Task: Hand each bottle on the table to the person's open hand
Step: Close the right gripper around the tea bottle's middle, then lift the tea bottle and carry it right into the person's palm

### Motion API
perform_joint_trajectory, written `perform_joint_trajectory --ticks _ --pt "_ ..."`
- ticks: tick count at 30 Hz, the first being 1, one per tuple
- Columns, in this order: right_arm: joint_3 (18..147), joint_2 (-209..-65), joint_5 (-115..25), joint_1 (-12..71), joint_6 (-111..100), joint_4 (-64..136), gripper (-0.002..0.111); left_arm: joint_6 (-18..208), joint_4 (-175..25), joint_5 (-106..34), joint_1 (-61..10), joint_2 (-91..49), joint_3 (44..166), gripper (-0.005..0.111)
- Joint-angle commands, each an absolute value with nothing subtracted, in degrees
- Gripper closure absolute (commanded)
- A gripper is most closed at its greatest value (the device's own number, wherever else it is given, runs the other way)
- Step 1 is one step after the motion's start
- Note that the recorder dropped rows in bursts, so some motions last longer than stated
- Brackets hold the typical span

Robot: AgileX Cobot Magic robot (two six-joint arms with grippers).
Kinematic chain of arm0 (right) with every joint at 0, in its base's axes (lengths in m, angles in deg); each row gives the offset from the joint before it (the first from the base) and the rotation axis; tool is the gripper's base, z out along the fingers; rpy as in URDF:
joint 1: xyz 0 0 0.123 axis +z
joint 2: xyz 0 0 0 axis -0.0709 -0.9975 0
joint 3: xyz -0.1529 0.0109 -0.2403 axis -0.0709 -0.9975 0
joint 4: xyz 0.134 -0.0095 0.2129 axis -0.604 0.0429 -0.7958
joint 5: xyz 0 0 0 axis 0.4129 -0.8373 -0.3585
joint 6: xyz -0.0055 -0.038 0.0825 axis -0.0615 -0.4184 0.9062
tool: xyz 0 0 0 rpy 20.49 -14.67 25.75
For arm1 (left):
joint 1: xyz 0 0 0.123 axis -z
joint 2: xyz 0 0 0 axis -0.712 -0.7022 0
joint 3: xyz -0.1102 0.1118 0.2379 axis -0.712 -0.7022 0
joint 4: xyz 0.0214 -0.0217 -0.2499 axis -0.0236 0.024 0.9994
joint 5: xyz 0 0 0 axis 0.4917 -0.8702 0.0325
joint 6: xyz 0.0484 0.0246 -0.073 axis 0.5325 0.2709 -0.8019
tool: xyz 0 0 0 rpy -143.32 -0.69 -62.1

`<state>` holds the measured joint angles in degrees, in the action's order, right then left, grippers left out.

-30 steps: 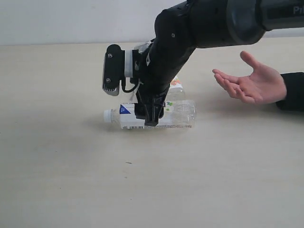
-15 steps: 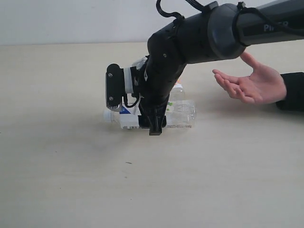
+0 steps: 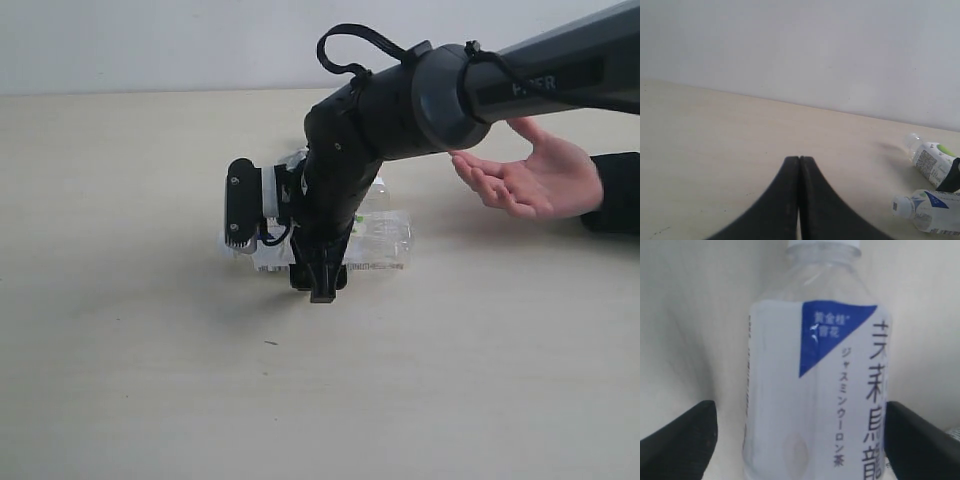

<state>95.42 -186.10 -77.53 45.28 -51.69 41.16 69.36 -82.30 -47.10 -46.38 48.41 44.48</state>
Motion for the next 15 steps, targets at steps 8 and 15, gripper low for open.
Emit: perform_joint_trajectory --ticks 8,15 --pt "95.75 -186.05 -77.04 45.37 -44.18 40.75 0.087 69.36 -82.00 -46.95 -46.47 48.80 44.27 0.107" --pt "95.75 -183.67 -79.43 45.37 -42.60 39.78 0.108 69.36 -82.00 -46.95 -46.47 48.80 44.27 0.107"
